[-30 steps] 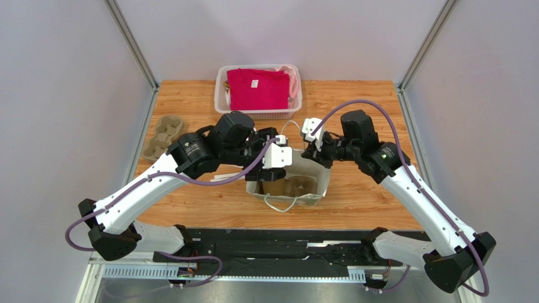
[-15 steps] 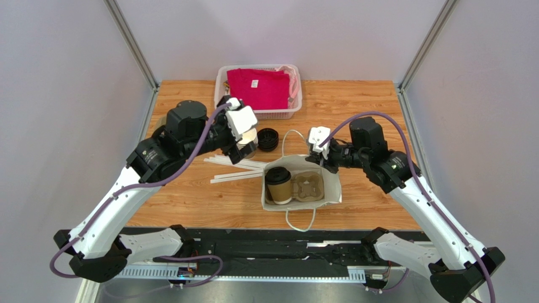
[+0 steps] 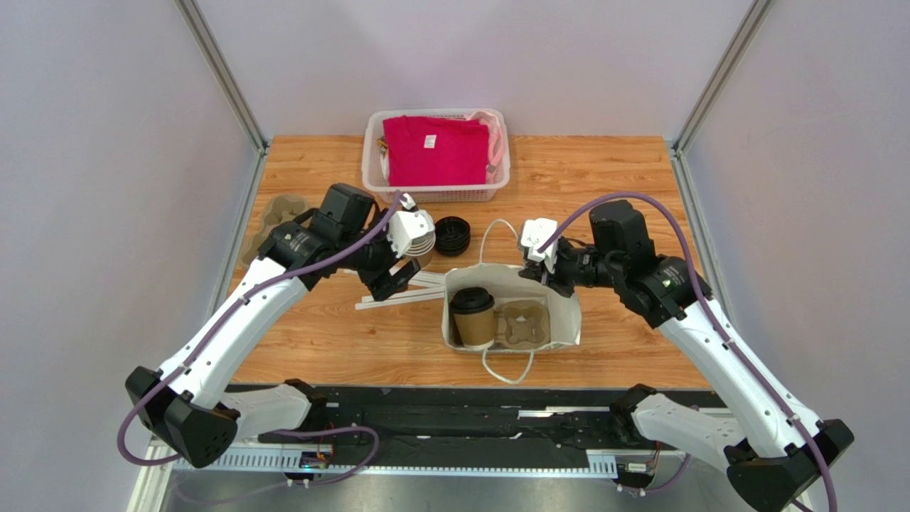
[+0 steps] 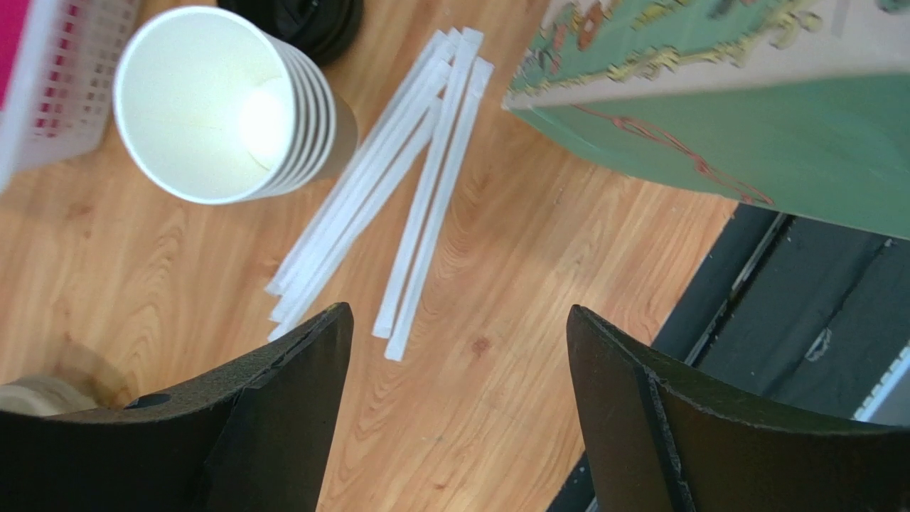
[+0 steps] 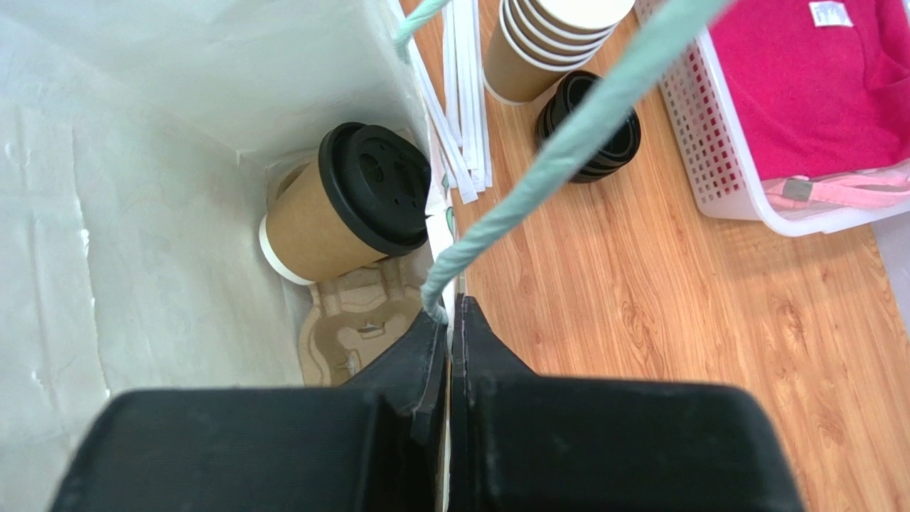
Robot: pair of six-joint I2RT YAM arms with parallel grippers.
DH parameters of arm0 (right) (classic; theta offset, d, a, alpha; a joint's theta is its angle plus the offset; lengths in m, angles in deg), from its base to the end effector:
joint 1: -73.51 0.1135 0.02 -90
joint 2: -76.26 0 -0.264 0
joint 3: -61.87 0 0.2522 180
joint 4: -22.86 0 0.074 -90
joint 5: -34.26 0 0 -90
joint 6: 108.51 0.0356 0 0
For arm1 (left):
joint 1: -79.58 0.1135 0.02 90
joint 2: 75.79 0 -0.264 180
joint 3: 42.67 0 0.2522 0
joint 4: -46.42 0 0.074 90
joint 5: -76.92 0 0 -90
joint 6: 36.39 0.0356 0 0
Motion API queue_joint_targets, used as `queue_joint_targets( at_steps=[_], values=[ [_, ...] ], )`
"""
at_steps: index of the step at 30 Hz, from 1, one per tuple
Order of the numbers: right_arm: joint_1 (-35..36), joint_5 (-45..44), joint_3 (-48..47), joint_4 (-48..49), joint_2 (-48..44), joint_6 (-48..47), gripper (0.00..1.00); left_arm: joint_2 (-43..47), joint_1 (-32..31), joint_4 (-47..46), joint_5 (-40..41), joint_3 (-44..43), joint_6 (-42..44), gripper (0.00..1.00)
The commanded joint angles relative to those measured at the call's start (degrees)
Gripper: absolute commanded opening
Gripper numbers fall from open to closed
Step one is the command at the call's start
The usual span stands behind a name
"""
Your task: Pack the takeout coffee
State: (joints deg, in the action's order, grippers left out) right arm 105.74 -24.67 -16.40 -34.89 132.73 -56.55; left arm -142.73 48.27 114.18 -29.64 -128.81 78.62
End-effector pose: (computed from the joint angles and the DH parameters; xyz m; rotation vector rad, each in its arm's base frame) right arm 0.1534 0.1184 0.3659 -1.4678 1.5628 0.5345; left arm 0.1881 -0.1263 0.3583 1.2525 2.0592 -0.3997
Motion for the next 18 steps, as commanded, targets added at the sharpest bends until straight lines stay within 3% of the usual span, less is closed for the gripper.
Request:
queue_joint_targets(
  at_steps=[1,4,7,10,18],
  values=[
    [0.4,-0.9,-1.8,0.1,1.0,0.1,0.0,-0.7,1.1,2.6,-5.8,-1.5,2.3,0.81],
    [0.4,-1.2,-2.0,0.0,1.4,0.6,0.0,0.5,1.1,1.1,-9.4,0.3,3.6,0.78],
    [0.3,-2.6,-2.0,-0.2,2.0,1.3,0.0,-2.2,1.1,1.7,-5.5,2.0,5.1,0.77],
    [0.2,-4.7,-2.0,-0.3,2.9,2.4,0.0,-7.1,1.1,2.3,0.9,2.7,7.0,0.69],
    [-3.3,-6.9,-3.3,-1.2,4.0,1.3,0.0,-17.3,1.1,-3.6,4.9,4.8,8.6,0.46]
  ],
)
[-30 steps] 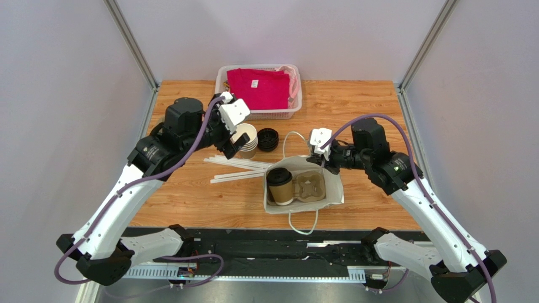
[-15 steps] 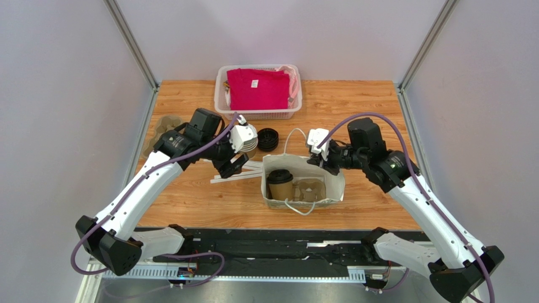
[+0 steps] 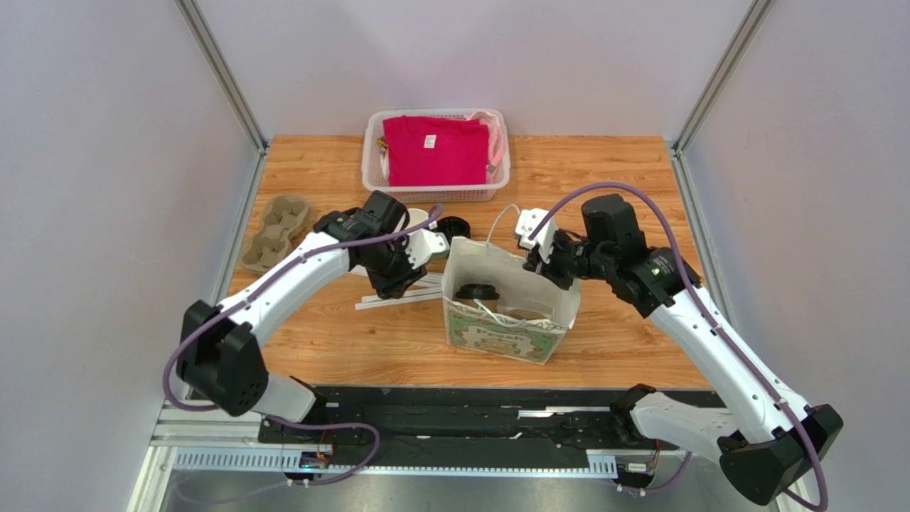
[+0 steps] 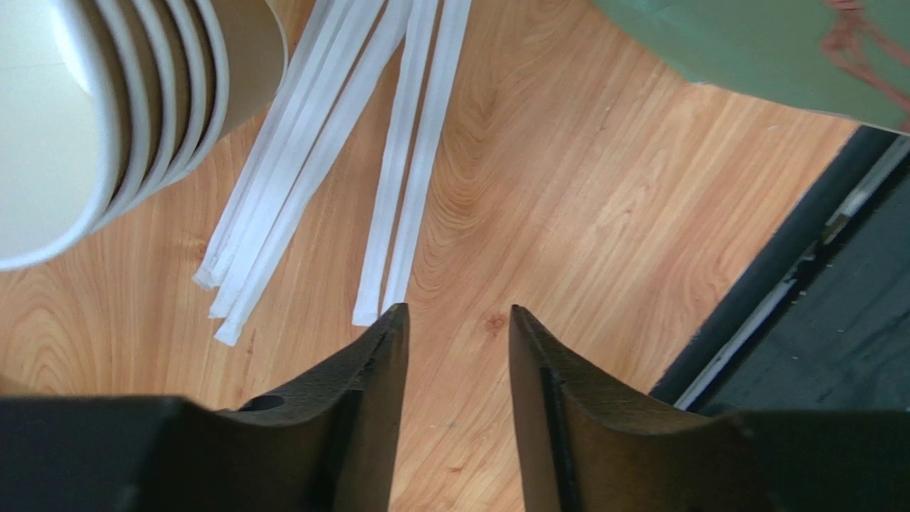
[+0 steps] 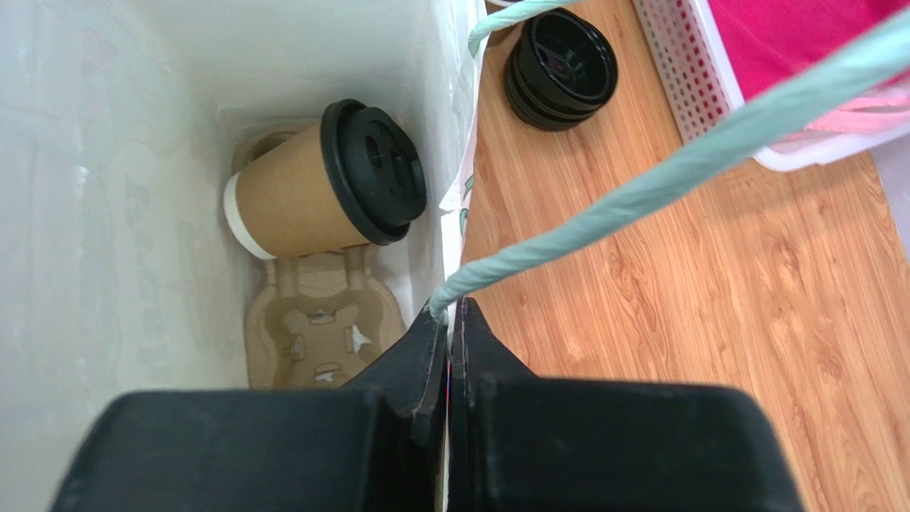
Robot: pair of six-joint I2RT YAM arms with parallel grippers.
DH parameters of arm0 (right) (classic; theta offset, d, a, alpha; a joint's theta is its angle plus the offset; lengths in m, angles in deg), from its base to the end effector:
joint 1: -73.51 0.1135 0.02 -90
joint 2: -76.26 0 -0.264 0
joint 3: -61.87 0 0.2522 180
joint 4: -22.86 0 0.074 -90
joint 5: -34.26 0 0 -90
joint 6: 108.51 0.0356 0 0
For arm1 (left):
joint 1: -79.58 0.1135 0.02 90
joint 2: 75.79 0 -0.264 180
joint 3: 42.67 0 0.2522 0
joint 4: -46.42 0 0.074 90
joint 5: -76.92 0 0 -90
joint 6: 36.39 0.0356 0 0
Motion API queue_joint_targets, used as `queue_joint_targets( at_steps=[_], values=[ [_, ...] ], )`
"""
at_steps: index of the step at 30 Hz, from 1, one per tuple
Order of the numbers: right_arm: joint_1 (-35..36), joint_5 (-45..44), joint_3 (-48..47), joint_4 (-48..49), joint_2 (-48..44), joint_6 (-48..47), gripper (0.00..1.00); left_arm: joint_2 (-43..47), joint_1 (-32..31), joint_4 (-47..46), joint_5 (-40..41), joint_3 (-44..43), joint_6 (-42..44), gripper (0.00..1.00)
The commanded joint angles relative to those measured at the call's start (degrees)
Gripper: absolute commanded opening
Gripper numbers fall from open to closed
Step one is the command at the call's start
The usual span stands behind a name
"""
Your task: Pack the takeout coffee
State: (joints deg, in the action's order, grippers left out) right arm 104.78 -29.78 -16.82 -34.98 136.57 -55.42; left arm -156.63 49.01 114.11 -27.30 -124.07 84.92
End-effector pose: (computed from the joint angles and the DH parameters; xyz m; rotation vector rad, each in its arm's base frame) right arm 0.1718 0.1225 0.3550 -1.4334 1.6902 0.4561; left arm 0.2300 -0.1460 0.2766 1.4586 2.2997 -0.3360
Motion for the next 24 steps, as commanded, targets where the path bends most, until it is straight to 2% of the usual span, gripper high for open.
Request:
queue_joint_targets(
  at_steps=[1,9,17,24],
  values=[
    [-3.0,-1.7,-3.0,-1.4,0.3,0.0,0.0,-4.2,0.3,-4.8,2.3,0.6,3.2,0.43],
    [-7.9,-2.3,-4.8,-2.8,0.9,-3.2,0.0,-12.1,0.3,-11.8,3.6,1.8,3.9,0.41],
    [-9.4,-3.2,-4.9,-4.2,0.8,-4.5,0.0,-19.2,0.2,-15.4,4.3,0.6,3.9,0.4],
    [-10.3,-3.3,-5.5,-5.2,0.6,-5.1,0.0,-21.7,0.2,-17.0,6.0,0.6,5.3,0.38]
  ],
)
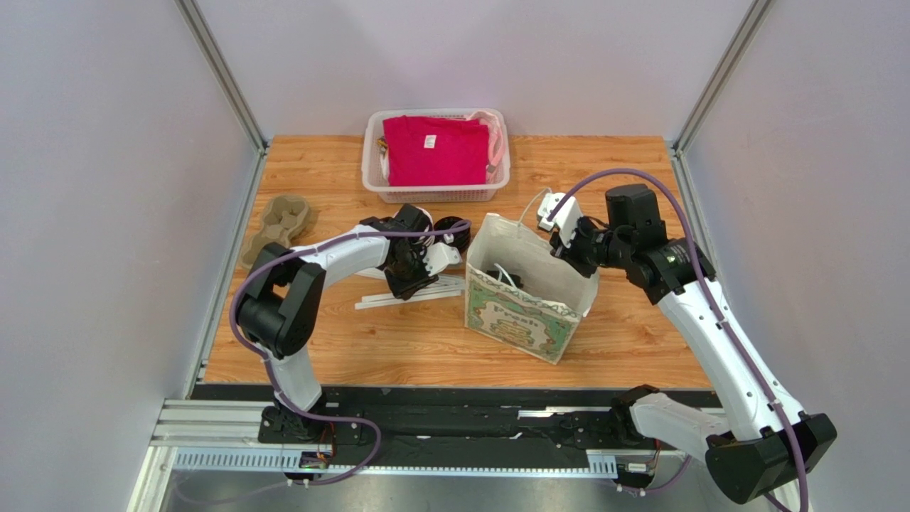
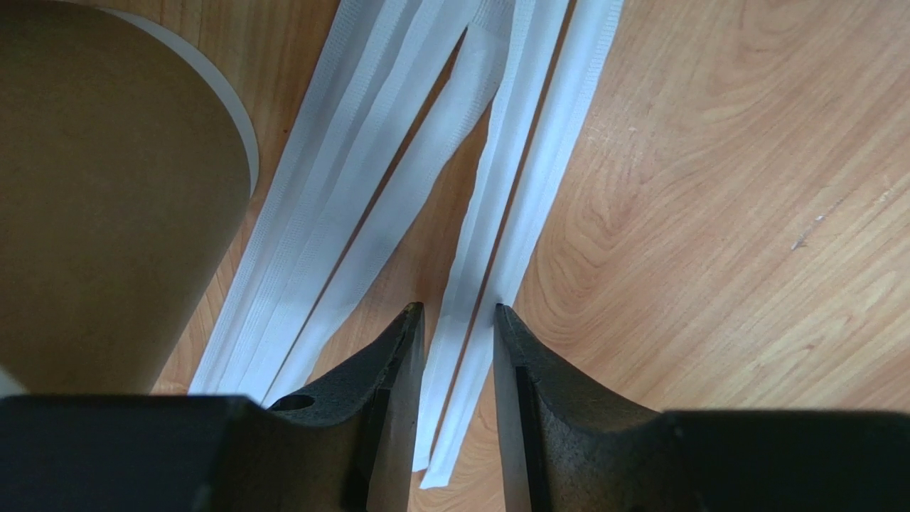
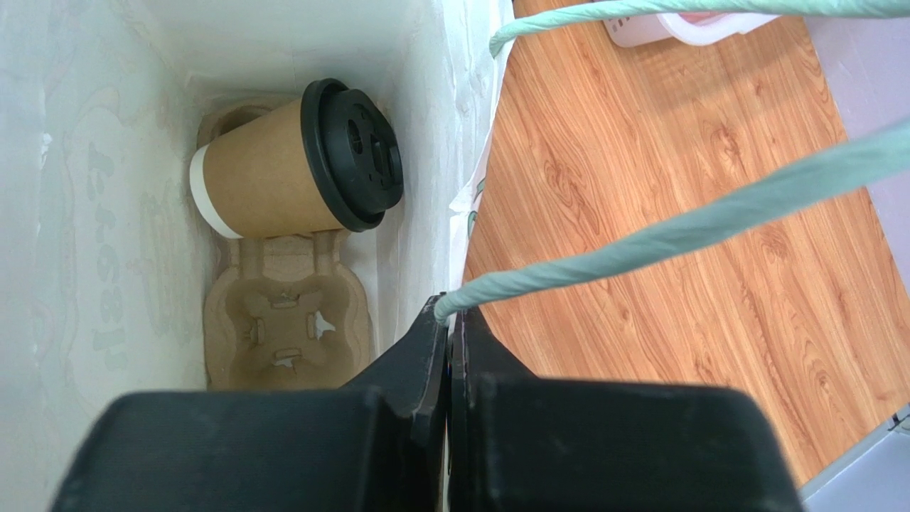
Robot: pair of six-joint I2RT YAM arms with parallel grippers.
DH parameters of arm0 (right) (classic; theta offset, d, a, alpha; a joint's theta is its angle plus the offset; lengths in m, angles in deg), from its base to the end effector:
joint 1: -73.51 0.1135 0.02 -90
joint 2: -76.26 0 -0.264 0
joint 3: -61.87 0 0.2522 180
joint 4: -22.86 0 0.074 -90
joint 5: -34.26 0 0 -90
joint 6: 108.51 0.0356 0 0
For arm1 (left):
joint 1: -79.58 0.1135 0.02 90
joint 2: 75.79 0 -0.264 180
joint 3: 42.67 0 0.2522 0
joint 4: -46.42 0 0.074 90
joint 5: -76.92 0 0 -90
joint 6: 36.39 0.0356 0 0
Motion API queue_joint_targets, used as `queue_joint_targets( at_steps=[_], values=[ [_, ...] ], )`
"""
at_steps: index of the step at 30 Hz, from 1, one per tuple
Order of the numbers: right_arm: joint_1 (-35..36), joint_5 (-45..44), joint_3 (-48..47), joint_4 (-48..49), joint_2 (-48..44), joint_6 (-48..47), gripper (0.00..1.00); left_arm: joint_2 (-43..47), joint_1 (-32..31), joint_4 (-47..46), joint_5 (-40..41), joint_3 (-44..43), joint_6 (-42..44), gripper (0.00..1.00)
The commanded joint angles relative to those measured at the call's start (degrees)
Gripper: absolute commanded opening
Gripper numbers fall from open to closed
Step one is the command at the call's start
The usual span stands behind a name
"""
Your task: Pack the takeout coffee
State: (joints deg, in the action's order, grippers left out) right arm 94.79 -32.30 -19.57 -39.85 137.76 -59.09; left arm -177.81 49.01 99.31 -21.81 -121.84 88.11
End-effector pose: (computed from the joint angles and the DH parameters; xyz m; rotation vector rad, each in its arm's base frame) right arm 0.1900 0.0892 0.3591 -1.3321 1.8259 0.2954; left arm 0.2851 -0.1747 0.1680 1.5725 2.4139 -0.2074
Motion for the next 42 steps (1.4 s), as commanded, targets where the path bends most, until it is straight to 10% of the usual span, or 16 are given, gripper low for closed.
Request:
queue_joint_targets(
  at_steps=[1,5,12,27,35,42],
  values=[
    [-0.4,-0.8,-2.8,-0.4,-0.7,-1.6,0.0,-0.6,0.2,-2.2,0.6,-1.2,2.8,0.36],
    [-0.4,-0.9,-3.0,-0.4,-0.2,-2.0,0.0,-0.1,0.2,-2.4,1.1,1.0,4.1,0.35],
    [-0.5,-0.7,-3.4,-0.5,0.2,-3.0,0.0,3.6,0.2,-0.9,0.0,4.1,4.0,0.04],
    [-0.4,0.1,-4.0,-0.6,0.6,-3.1,0.0,13.6,0.2,5.9,-2.3,3.1,1.2,0.0],
    [-0.4,-0.1,-3.8,-0.6,0.4,-2.3,0.0,8.9,-4.0,0.4,-1.4,3.8,-2.8,0.31],
    [-0.4,-0.5,-4.2,-2.0,-0.1,-2.3,0.0,5.2,-6.7,-4.1,1.6,5.6,-5.7,0.37]
  ],
)
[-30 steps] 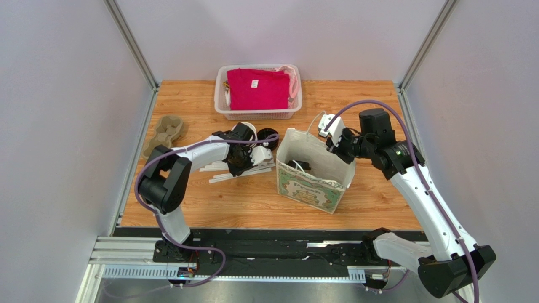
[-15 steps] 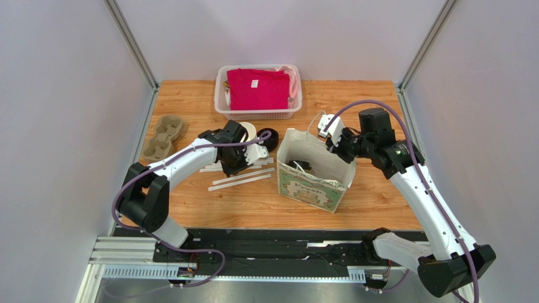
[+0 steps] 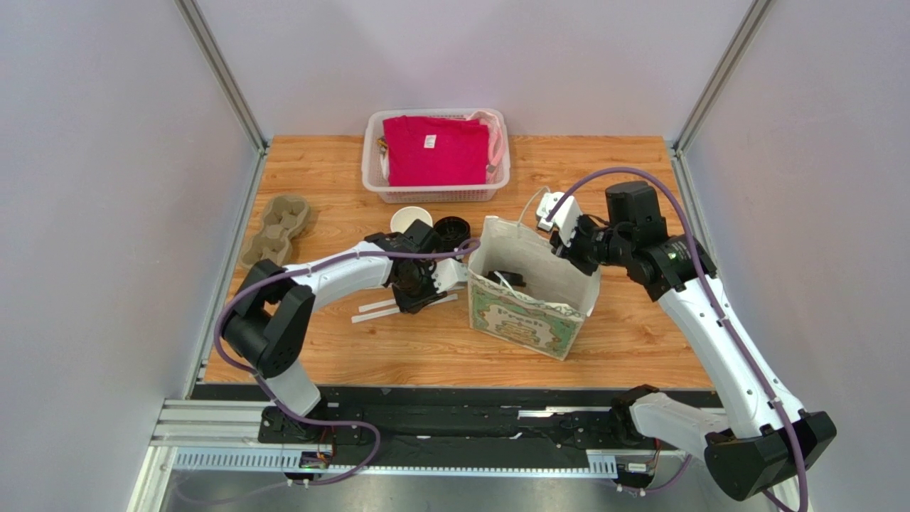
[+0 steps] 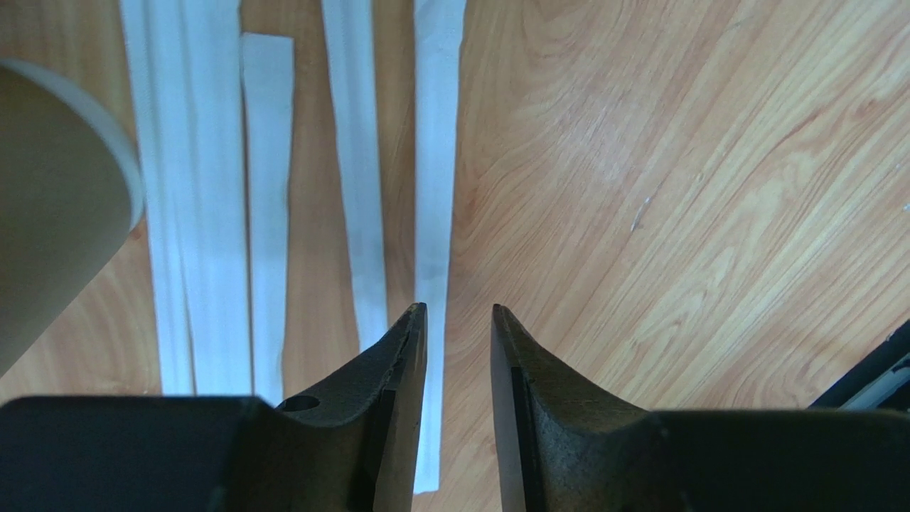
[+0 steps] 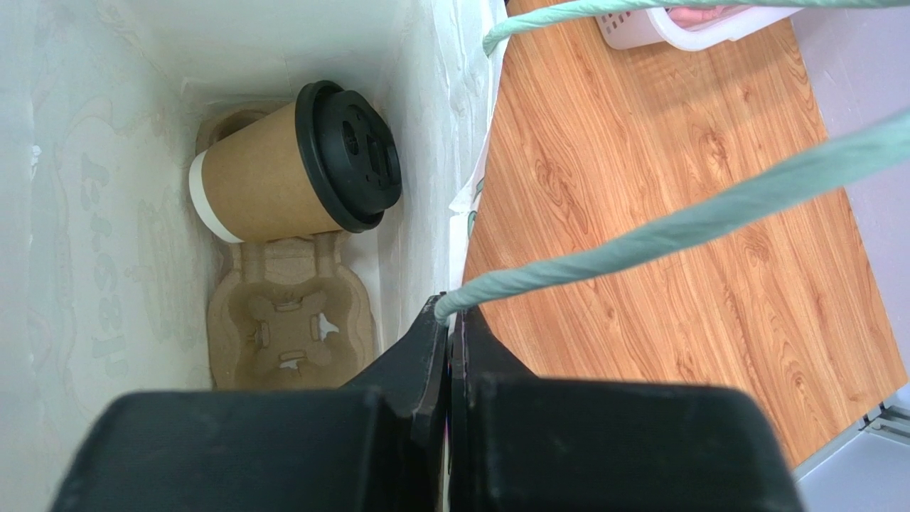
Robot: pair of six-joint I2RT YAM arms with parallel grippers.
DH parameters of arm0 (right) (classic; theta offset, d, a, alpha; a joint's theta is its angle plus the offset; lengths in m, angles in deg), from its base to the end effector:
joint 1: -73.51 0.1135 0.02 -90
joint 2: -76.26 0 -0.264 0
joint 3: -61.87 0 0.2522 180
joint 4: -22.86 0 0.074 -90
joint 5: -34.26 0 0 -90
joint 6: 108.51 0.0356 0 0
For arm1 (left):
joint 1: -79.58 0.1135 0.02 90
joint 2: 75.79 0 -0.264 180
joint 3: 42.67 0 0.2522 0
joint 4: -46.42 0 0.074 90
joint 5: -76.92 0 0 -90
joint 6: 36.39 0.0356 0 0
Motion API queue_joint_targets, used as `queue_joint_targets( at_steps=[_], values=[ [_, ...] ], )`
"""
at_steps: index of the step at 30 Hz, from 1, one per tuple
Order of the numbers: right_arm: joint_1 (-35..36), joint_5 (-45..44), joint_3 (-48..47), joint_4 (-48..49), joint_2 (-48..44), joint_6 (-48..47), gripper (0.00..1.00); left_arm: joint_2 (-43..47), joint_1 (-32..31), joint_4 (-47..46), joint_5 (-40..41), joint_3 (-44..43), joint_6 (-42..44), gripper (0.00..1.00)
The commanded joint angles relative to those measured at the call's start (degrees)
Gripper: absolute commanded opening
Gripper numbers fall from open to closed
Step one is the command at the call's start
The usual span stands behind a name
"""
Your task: Pack the takeout coffee
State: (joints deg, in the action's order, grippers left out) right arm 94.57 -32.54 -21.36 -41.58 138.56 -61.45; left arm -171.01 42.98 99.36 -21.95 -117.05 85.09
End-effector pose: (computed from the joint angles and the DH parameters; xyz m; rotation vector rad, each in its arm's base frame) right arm 0.1912 0.0886 0.3639 -1.3675 1.8122 0.2714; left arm 0.2458 -0.1894 0.1819 1.6251 2.3492 -0.2395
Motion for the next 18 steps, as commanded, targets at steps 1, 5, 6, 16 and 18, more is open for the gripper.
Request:
queue_joint_targets(
  at_steps=[1,5,6,16,18],
  values=[
    [-0.2,-0.3,-2.4,-0.6,-1.1,0.1,0.0,-2.2,-0.7,-5.2,2.3,1.1,-2.7,0.38],
    [-0.2,-0.2,-2.5,-1.1,-1.2,0.0,0.0,-3.8,-0.8,-6.9,4.6,1.9,-2.3,0.41],
    [-0.2,-0.2,-2.5,-1.2,-1.2,-0.1,0.0,-4.4,-0.8,-7.2,4.6,2.2,-2.0,0.41],
    [-0.2,-0.3,-2.9,-1.6,-1.5,-0.9,0.0,-2.0,-2.2,-6.9,4.4,6.9,-2.5,0.0],
    [-0.1,-0.3,-2.9,-1.6,-1.6,-1.1,0.0,0.8,-2.2,-5.3,4.1,6.1,-3.2,0.0]
  ],
)
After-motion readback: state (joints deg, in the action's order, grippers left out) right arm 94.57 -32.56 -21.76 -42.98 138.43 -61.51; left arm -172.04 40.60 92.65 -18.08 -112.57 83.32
